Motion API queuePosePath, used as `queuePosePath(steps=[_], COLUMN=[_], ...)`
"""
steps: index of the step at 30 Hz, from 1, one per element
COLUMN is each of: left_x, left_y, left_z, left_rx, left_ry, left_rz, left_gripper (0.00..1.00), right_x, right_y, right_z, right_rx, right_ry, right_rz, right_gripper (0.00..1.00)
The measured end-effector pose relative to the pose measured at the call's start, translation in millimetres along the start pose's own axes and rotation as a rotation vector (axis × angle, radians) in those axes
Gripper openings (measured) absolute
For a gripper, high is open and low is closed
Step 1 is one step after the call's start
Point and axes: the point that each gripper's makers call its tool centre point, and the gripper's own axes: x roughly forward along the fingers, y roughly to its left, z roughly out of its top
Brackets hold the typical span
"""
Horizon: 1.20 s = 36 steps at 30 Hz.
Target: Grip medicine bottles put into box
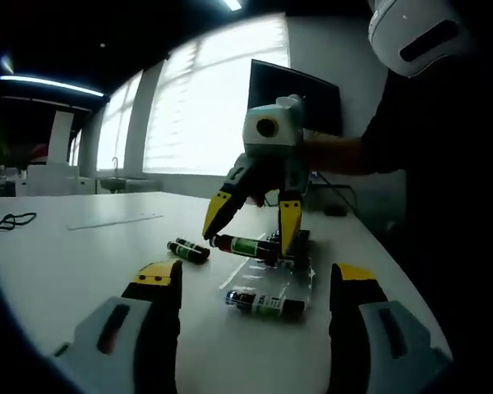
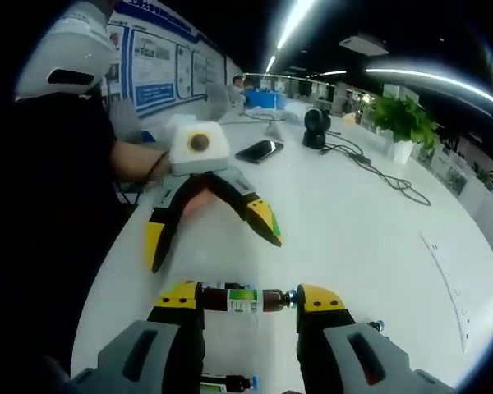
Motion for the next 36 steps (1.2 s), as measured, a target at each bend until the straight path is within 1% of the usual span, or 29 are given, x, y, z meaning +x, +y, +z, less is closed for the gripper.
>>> queuePosePath(steps=[4,8,11,14,18,20,21,23,24,25,26,28,30,33,35,36], left_x=[-1.0,-2.7,-3.3,-3.4,-3.1,-3.0,-3.0,-2.8,-2.8,-2.7,-2.7,-2.8,-2.8,-2.4,-2.1,-2.0], left_y=[-4.3,-6.2,-5.5,-5.2,-5.1,-5.0,-5.1,-5.3,-5.2,-5.0,-4.7,-4.0,-3.8,-3.8,-3.5,-3.4], left_z=[-1.3,-1.1,0.1,0.5,0.2,0.0,-0.3,-0.9,-1.2,-1.4,-1.4,-1.3,-1.4,-2.3,-2.8,-3.0], left_rx=[0.008,0.005,0.001,0.001,0.002,0.001,0.002,0.004,0.004,0.004,0.004,0.004,0.004,0.004,0.003,0.004], left_ry=[0.007,0.005,-0.003,-0.005,-0.005,-0.004,-0.003,0.0,0.002,0.003,0.003,0.001,0.002,0.006,0.008,0.009], left_rz=[-0.003,-0.003,-0.001,-0.001,-0.003,-0.006,-0.007,-0.007,-0.007,-0.006,-0.004,-0.002,0.0,-0.001,-0.001,-0.002], left_gripper=[0.65,0.65,0.65,0.65,0.65,0.66,0.66,0.66,0.66,0.66,0.66,0.66,0.66,0.65,0.65,0.65], right_x=[4.6,10.2,12.1,14.9,20.1,22.9,23.3,22.3,22.2,21.2,21.1,21.1,19.9,14.9,10.4,7.6], right_y=[9.4,19.5,23.2,26.4,31.5,34.0,33.8,33.1,32.4,32.0,30.2,28.5,28.9,29.5,25.7,20.5], right_z=[-2.2,-8.6,-11.3,-12.6,-16.1,-18.3,-19.5,-18.2,-18.5,-17.8,-17.5,-16.4,-14.5,-7.3,-5.1,-6.2], right_rx=[0.002,0.002,0.001,0.024,0.021,0.005,-0.005,0.004,-0.008,-0.017,-0.023,-0.024,-0.003,0.038,0.062,0.067], right_ry=[-0.016,-0.005,0.0,-0.016,-0.015,-0.009,-0.005,-0.011,-0.011,-0.014,-0.016,-0.023,-0.037,-0.087,-0.109,-0.121], right_rz=[0.013,0.03,0.034,0.031,0.028,0.029,0.027,0.027,0.023,0.025,0.012,0.003,0.005,0.002,-0.014,-0.036], right_gripper=[0.4,0.4,0.4,0.4,0.4,0.4,0.4,0.4,0.39,0.32,0.29,0.29,0.31,0.31,0.3,0.28])
